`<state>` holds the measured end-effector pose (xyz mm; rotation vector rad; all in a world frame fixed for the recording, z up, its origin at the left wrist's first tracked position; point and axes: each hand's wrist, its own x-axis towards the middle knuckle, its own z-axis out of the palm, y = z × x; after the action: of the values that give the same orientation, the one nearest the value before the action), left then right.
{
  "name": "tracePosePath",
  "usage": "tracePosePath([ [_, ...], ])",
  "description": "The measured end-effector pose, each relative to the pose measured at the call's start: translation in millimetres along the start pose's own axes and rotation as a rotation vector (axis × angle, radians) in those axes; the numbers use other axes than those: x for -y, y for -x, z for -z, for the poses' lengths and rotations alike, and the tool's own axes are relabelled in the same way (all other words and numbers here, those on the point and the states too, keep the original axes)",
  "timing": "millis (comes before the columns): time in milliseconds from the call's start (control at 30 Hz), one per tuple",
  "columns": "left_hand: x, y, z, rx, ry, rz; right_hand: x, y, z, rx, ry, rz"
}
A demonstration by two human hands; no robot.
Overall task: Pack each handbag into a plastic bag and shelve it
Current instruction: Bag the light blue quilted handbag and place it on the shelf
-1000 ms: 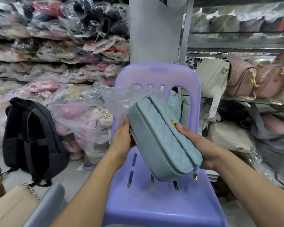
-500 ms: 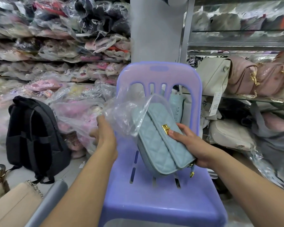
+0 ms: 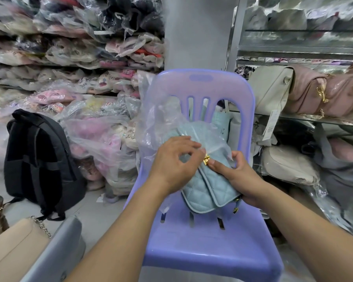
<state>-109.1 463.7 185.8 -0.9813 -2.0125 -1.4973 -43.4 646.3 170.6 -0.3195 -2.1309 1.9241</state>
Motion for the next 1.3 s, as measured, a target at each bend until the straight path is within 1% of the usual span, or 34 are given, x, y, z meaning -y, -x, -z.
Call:
tracePosePath([
  [33, -4.4, -0.1, -0.5, -0.055, 0.064, 0.039, -0.1, -0.3, 0.8, -0.047, 0.004, 0.003],
  [67, -7.0, -0.9, -0.2, -0.164, 0.042, 0.042, 0.9, 0.3, 1.6, -0.085, 0.005, 0.005],
  [133, -6.0, -3.3, 1.9, -0.46, -0.134, -0.033, 2.3, -1.3, 2.4, -0.149, -0.009, 0.016],
  [167, -2.2, -4.1, 2.6, -0.583, -0.195, -0.042, 4.3, -1.4, 2.0, -0.165, -0.035, 0.034],
  [200, -1.2, -4.6, 3.4, -0.658, -0.222, 0.025, 7.6, -0.2, 0.8, -0.176, -0.066, 0.051],
  [233, -0.4, -5.7, 4.5, -0.679, -0.176, 0.165, 10.5, 1.1, -0.2, -0.184, -0.09, 0.067],
  [267, 2.7, -8.4, 4.8, -0.646, -0.079, 0.37, 14.1, 3.0, -1.5, -0.201, -0.101, 0.083],
  [300, 7.3, -12.1, 4.6, -0.571, 0.106, 0.568, 16.8, 3.9, -2.2, -0.213, -0.105, 0.092],
  [333, 9.1, -14.0, 4.8, -0.457, 0.33, 0.719, 18.8, 5.0, -2.7, -0.225, -0.108, 0.099],
  [367, 9.7, -14.6, 4.7, -0.327, 0.533, 0.78, 20.0, 5.9, -3.0, -0.235, -0.111, 0.111],
  [400, 11.6, -13.4, 3.1, -0.207, 0.635, 0.775, 20.0, 6.1, -2.8, -0.247, -0.099, 0.126],
  [467, 9.7, -6.5, -3.1, -0.042, 0.651, 0.704, 20.0, 6.5, -3.6, -0.268, -0.065, 0.152],
  [533, 4.9, 2.0, -9.5, 0.053, 0.562, 0.638, 19.7, 4.9, -7.7, -0.273, -0.038, 0.155],
  [600, 4.2, 7.3, -10.6, 0.139, 0.557, 0.603, 21.6, 7.2, -12.4, -0.284, -0.022, 0.153],
  [700, 4.1, 9.9, -7.1, 0.253, 0.531, 0.625, 22.0, 5.4, -12.3, -0.305, -0.061, 0.152],
  [800, 3.0, 13.1, -7.5, 0.273, 0.55, 0.672, 22.7, 1.6, -9.3, -0.24, -0.118, 0.145],
  [933, 3.6, 11.2, -7.1, 0.177, 0.653, 0.664, 22.8, -0.9, -7.2, -0.157, -0.169, 0.135],
  [1000, 1.8, 10.1, -8.3, 0.129, 0.623, 0.623, 24.5, -0.5, -4.3, -0.154, -0.173, 0.145],
  [1067, 3.5, 9.8, -11.4, 0.11, 0.509, 0.536, 22.3, 0.8, 1.2, -0.148, -0.146, 0.127],
  [1133, 9.4, 12.2, -14.5, 0.093, 0.386, 0.463, 10.8, 0.8, 8.7, -0.176, -0.043, 0.071],
  [1200, 18.4, 18.2, -17.3, 0.084, 0.299, 0.423, -4.6, 0.6, 20.4, -0.18, 0.121, -0.011],
  [1300, 27.7, 27.3, -21.3, 0.103, 0.221, 0.395, -14.9, 2.7, 43.2, -0.047, 0.434, -0.152],
])
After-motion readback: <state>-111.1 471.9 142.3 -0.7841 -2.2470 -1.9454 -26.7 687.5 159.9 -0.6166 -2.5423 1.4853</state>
